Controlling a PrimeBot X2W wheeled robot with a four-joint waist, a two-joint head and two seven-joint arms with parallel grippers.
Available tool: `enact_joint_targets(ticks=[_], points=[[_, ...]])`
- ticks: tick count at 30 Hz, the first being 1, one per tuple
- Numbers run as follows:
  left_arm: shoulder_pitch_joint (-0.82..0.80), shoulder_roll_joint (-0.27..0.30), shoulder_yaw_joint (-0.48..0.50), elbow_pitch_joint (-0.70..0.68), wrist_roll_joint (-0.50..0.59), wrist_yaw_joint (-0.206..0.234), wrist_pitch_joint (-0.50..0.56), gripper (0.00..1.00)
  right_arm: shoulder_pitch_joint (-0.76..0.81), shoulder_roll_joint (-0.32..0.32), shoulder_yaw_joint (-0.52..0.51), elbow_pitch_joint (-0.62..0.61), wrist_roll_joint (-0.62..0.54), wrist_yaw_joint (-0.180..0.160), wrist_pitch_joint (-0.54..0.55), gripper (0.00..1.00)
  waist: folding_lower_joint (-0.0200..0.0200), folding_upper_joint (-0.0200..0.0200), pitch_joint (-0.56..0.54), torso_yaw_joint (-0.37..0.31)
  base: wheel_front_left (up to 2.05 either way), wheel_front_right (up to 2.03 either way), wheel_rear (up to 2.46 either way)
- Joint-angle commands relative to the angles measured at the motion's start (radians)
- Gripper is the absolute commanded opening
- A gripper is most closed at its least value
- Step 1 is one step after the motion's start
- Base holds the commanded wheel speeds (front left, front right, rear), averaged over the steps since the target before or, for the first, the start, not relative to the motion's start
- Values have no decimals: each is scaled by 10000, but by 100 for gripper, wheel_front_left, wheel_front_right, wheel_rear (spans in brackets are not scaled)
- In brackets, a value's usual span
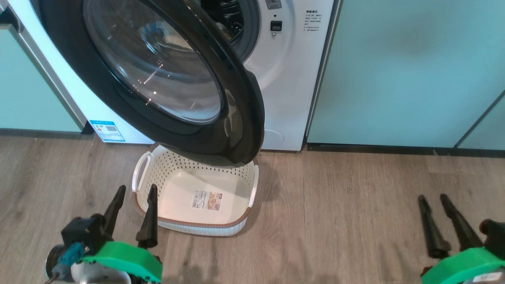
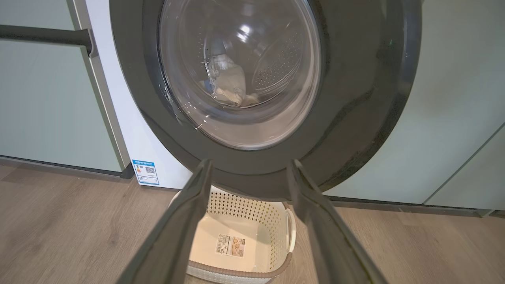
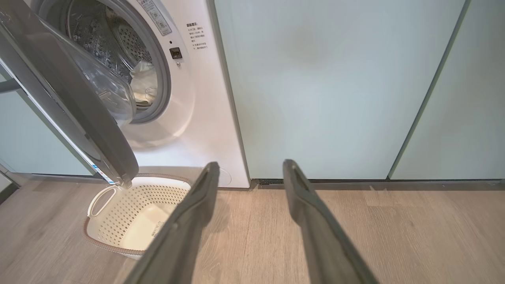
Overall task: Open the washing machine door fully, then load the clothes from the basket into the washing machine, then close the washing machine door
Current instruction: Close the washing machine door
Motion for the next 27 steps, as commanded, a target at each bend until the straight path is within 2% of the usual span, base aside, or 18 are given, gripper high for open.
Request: enact_joint_targets(ticks=[1,17,27], points=[[-428,110,305,-365,193,87,-62,100,-318,-21,91,-402,-130,37,-93,0,0,0,24,16,0,0,0],[-624,65,93,-328,191,108,-127,100,-715,-156,256,44,-39,37,-126,0,0,0,102,324,0,0,0],[-822,-35,-213,-108,228,65,-195,100,-2552,-124,1060,1630,569,37,-671,0,0,0,151,1030,0,0,0]])
